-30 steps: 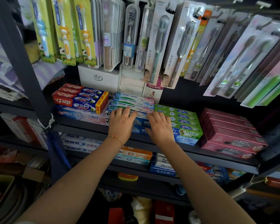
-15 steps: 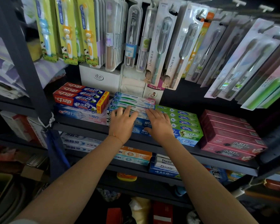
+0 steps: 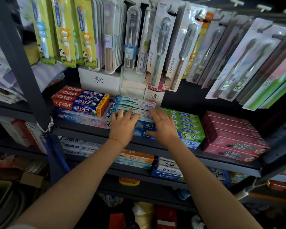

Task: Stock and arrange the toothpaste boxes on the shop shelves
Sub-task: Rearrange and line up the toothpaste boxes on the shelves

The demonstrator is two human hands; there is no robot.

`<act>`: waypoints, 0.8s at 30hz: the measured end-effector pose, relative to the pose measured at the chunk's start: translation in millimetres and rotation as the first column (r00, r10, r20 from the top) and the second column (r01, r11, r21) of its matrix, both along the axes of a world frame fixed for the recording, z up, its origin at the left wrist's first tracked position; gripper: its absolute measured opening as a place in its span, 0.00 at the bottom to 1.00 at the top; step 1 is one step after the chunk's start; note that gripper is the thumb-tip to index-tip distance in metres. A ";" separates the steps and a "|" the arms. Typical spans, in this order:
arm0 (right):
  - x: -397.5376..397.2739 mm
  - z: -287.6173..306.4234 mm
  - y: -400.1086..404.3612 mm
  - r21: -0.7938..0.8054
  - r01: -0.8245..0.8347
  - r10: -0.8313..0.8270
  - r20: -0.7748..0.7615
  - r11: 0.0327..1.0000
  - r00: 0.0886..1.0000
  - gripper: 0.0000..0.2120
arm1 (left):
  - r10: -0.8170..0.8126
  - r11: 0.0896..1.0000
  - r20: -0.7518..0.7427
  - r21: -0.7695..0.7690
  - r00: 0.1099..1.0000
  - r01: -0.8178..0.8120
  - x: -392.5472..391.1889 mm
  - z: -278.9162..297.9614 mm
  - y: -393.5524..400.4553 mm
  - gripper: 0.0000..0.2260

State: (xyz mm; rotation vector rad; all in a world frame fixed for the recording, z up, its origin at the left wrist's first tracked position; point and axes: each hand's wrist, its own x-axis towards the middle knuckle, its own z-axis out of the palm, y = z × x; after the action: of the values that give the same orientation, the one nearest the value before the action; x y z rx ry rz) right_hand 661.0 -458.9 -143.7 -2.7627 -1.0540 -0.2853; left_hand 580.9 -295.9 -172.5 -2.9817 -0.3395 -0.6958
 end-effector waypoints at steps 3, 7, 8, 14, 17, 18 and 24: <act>5.5 5.4 -19.1 0.028 0.071 -0.070 -0.017 0.997 0.997 0.52 | -0.037 0.999 -0.013 0.027 0.999 0.037 0.4 3.5 2.4 0.26; 13.4 6.2 -39.0 -0.066 0.119 -0.122 -0.052 0.991 0.991 0.55 | -0.069 0.997 -0.011 0.021 0.998 0.069 1.5 11.2 1.8 0.33; 15.0 5.8 -40.5 -0.093 0.127 -0.132 -0.056 0.988 0.990 0.56 | -0.079 0.997 -0.033 0.007 0.996 0.080 3.1 13.6 0.4 0.36; 19.9 3.0 -38.9 -0.229 0.140 -0.162 -0.082 0.963 0.983 0.60 | -0.174 0.984 -0.258 -0.069 0.950 0.162 20.7 26.2 -12.0 0.50; 18.3 -4.1 -35.7 -0.250 0.132 -0.158 -0.086 0.959 0.984 0.61 | -0.177 0.984 -0.292 -0.082 0.940 0.160 24.8 24.1 -14.4 0.49; 17.4 -6.9 -34.7 -0.257 0.132 -0.156 -0.076 0.957 0.985 0.61 | -0.176 0.984 -0.294 -0.084 0.939 0.159 25.1 22.1 -15.0 0.49; 15.7 -10.3 -34.2 -0.205 0.109 -0.121 -0.050 0.973 0.991 0.58 | -0.172 0.985 -0.271 -0.077 0.947 0.157 23.7 12.9 -17.2 0.47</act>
State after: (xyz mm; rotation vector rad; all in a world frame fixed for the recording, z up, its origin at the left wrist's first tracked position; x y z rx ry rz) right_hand 676.8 -493.0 -154.0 -2.9974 -0.9580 -0.1111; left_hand 604.6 -313.1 -159.6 -3.1272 -0.0939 -0.2738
